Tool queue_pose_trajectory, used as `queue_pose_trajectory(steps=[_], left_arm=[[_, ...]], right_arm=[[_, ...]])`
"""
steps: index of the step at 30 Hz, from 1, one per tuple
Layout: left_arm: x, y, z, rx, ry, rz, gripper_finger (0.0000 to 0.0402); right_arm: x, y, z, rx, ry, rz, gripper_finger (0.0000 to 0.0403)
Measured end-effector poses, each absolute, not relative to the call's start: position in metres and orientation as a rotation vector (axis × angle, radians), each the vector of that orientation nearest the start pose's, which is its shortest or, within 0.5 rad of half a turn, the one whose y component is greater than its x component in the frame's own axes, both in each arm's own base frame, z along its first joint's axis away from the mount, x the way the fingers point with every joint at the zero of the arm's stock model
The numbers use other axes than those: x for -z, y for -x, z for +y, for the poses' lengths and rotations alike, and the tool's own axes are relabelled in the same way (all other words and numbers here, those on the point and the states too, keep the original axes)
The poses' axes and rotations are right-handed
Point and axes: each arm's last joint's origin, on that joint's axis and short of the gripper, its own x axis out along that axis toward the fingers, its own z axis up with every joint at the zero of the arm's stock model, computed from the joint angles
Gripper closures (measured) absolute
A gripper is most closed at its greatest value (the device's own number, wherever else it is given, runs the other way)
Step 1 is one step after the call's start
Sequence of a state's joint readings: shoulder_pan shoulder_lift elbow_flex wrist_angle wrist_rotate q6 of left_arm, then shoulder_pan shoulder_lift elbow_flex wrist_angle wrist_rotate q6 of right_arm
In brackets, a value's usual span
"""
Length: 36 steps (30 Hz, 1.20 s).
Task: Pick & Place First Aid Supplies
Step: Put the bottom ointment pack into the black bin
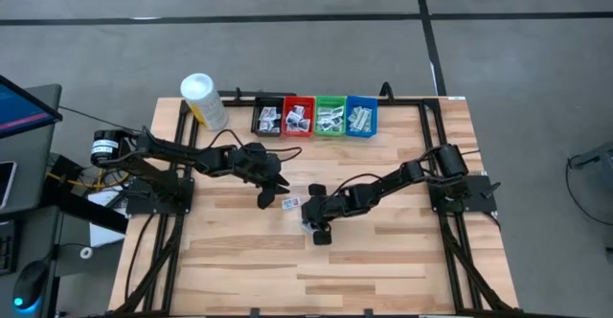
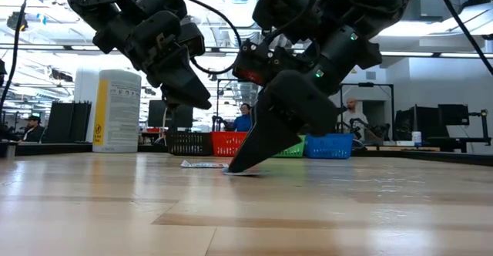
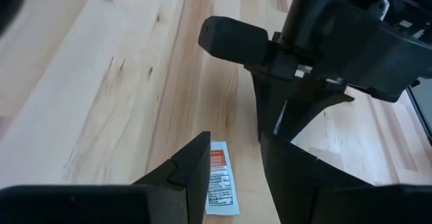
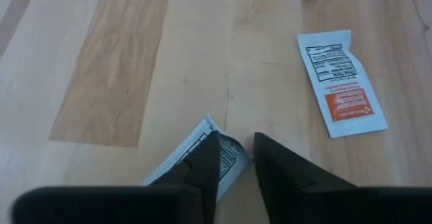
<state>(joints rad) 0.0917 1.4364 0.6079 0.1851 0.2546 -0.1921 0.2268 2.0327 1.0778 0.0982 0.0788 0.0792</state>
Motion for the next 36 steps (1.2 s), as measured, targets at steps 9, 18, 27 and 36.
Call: queue_pose_trajectory(steps=[9, 18, 27, 36], left_arm=[[-0.168, -0.271, 0.018, 0.097, 0.296, 0.647, 0.0270], [-0.168, -0.271, 0.018, 0.090, 0.313, 0.644, 0.0270], [-0.169, -0.271, 0.019, 0.050, 0.440, 0.645, 0.0270], [-0.190, -0.280, 0.031, 0.120, 0.719, 0.433, 0.0270]], right_arm=[[-0.103, -0.381, 0.085, -0.084, 0.030, 0.852, 0.0393], [-0.128, -0.388, 0.077, -0.007, 0.023, 0.839, 0.0400], [-0.189, -0.376, 0.060, 0.243, 0.117, 0.754, 0.0402], [-0.256, -0.353, 0.048, 0.528, 0.143, 0.520, 0.0402]])
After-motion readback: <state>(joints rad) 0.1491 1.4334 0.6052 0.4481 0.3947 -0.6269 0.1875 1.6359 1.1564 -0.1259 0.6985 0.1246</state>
